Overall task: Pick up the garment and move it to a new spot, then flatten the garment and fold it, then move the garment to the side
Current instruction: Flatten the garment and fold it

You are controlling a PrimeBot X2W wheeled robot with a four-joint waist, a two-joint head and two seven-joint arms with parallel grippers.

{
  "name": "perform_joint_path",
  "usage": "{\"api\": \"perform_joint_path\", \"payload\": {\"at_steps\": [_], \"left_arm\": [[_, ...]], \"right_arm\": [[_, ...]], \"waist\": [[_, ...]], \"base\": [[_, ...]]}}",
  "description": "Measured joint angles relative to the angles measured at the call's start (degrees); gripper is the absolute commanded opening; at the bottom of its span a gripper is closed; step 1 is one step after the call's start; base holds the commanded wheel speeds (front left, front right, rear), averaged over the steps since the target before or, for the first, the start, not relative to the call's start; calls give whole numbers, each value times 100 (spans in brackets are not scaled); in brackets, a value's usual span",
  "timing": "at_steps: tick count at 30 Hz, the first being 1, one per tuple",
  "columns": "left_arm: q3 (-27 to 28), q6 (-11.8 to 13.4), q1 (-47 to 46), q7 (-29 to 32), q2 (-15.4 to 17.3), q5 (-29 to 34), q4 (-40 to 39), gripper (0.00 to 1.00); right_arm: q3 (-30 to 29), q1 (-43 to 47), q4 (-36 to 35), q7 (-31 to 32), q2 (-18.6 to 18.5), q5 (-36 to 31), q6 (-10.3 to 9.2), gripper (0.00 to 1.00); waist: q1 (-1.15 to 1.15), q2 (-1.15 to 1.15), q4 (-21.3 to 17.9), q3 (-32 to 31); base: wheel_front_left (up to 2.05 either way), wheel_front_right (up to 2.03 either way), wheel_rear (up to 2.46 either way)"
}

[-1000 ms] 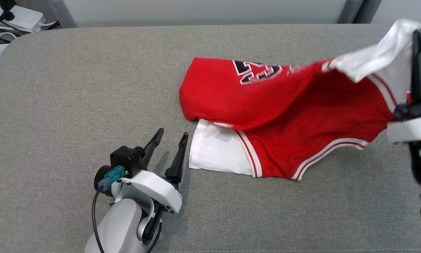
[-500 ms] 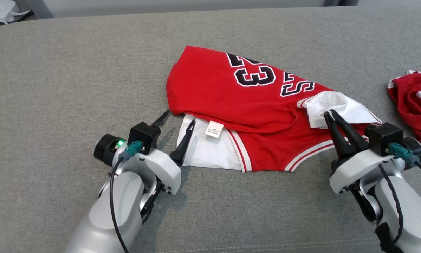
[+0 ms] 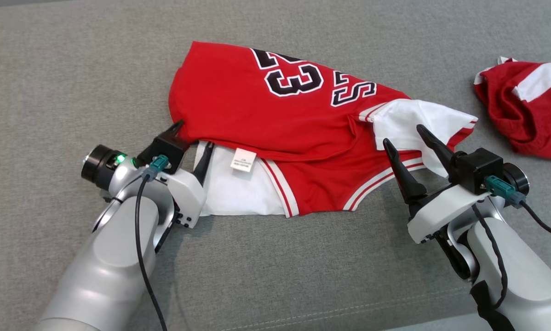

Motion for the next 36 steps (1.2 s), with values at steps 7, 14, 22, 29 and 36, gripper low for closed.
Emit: {"api": "perform_joint_path", "payload": {"at_steps": [7, 14, 22, 29, 36], "left_arm": [[29, 44, -74, 0, 79, 108, -259, 0], [-25, 29, -120, 0, 209, 274, -597, 0], [-437, -174, -200, 30, 215, 504, -570, 8], [-568, -222, -176, 124, 171, 486, -62, 100], [-620, -185, -182, 31, 169, 489, 66, 100]], "right_arm": [[-82, -18, -79, -4, 94, -1, 0, 100], [-234, 48, -86, -4, 113, -9, 0, 100], [-174, 191, 193, -4, 131, 86, 0, 100], [-32, 189, 336, -5, 230, 183, 0, 100], [-46, 188, 347, -4, 163, 255, 0, 100]], "waist": [[0, 0, -159, 179], [0, 0, 106, 68], [0, 0, 704, -182], [0, 0, 950, -377], [0, 0, 781, -340]], "base": [[0, 0, 0], [0, 0, 0], [0, 0, 0], [0, 0, 0], [0, 0, 0]]}}
